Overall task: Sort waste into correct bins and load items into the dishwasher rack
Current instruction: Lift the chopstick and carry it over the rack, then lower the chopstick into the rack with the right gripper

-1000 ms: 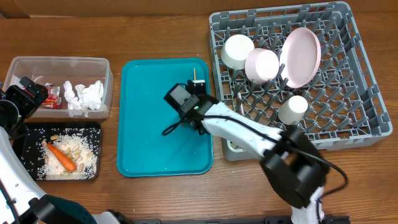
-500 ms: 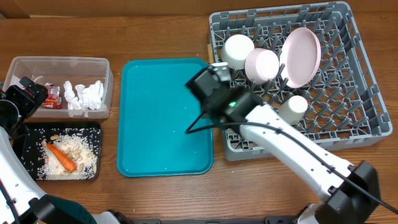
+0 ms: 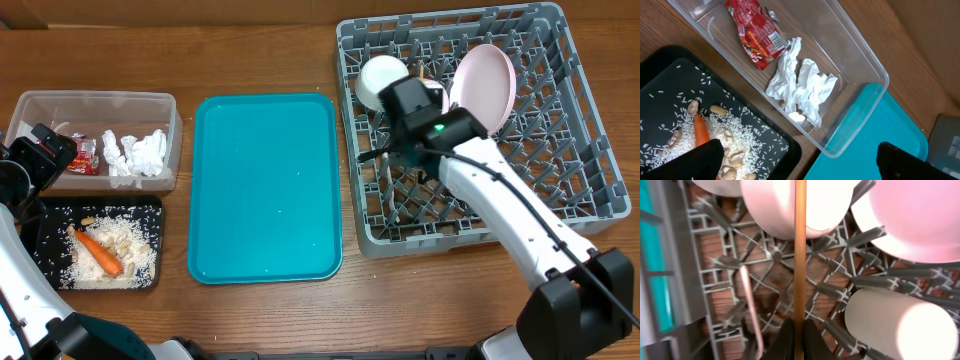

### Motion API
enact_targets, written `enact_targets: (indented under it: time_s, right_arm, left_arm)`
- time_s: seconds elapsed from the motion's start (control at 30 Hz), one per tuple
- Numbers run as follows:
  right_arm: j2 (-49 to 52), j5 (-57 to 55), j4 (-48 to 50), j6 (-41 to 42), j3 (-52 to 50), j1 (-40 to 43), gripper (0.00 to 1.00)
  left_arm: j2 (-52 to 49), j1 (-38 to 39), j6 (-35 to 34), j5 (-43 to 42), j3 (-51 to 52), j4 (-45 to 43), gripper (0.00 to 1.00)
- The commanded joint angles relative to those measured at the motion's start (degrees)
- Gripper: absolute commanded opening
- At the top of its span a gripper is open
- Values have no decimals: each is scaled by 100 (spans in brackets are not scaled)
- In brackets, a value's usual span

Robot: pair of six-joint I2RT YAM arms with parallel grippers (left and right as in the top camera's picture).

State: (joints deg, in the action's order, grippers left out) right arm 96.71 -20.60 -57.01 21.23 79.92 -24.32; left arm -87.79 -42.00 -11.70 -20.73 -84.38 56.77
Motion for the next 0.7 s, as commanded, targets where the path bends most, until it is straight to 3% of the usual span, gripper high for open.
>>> enact_targets:
  time_s: [0.0, 0.67]
  right_arm:
    - [-46, 555, 245, -400, -291, 94, 4]
    - [-15, 1043, 501, -671, -905, 81, 4]
  left_arm:
    - [-7, 2, -33, 39, -133, -4, 100]
    - [-7, 2, -31, 39, -133, -4, 100]
